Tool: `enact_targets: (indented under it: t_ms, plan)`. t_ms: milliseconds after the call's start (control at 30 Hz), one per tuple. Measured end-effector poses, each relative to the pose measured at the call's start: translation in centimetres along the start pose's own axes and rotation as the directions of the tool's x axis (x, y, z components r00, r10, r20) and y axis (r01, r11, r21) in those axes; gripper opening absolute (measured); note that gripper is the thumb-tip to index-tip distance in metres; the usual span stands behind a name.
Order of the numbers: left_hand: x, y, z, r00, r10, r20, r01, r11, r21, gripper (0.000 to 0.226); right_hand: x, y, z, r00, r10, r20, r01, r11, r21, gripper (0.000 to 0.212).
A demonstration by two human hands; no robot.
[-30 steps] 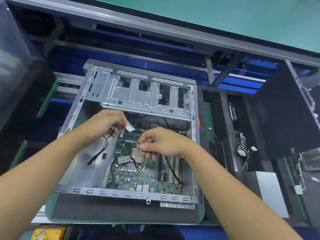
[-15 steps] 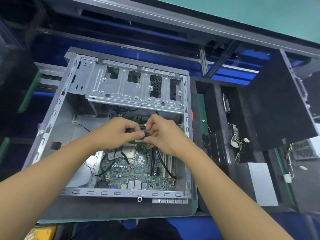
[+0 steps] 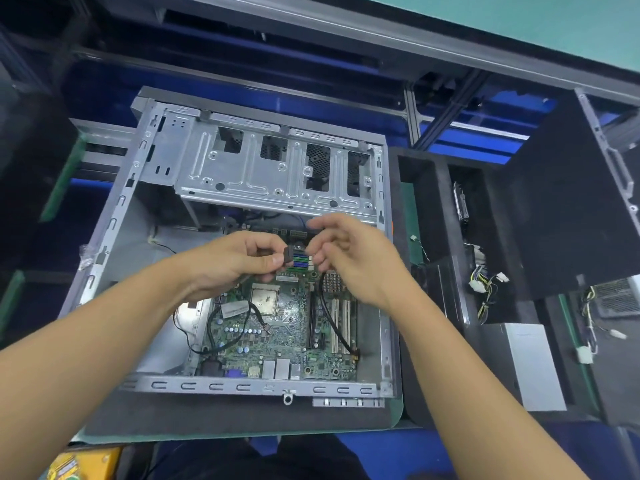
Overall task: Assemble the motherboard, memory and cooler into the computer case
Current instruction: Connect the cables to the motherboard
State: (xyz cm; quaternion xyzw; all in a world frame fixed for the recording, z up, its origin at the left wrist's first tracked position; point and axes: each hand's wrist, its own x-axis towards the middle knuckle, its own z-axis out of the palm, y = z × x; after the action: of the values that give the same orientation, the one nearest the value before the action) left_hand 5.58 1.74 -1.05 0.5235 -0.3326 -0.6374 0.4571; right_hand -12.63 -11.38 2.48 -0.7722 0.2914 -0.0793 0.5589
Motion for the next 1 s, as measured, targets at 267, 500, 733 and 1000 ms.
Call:
enact_targets:
  t_ms: [267,500,733,1000]
  plan:
    - [1.2,-0.2,0.1,0.995,0.021,0.098,-0.028,0.997,0.067,0.013,0.7,0.2,-1.7,0.899,-0.291,-0.327,0.171,0.922,-0.348,0.033]
    - [3.2,-0.6,-0.5,0.996,-0.077,0.048,0.066,0.98,0.19,0.013,1.2,1.0,-2.3,0.861,-0.227,-0.455,0.099,0.953,-0.288,0.034]
    - [5.8,0.0,-0.8,0.937,-0.122,-0.327,0.293,0.783,0.548,0.028,1.5,1.6,-2.6,0.802,-0.119,-0.586,0.091,0.993,-0.077,0.037]
    - [8.7,0.6,0.5,0.906,-0.134,-0.401,0.41,0.514,0.754,0.062,1.7,2.5,-3.1,0.739,0.002,-0.674,0.169,0.967,0.189,0.028]
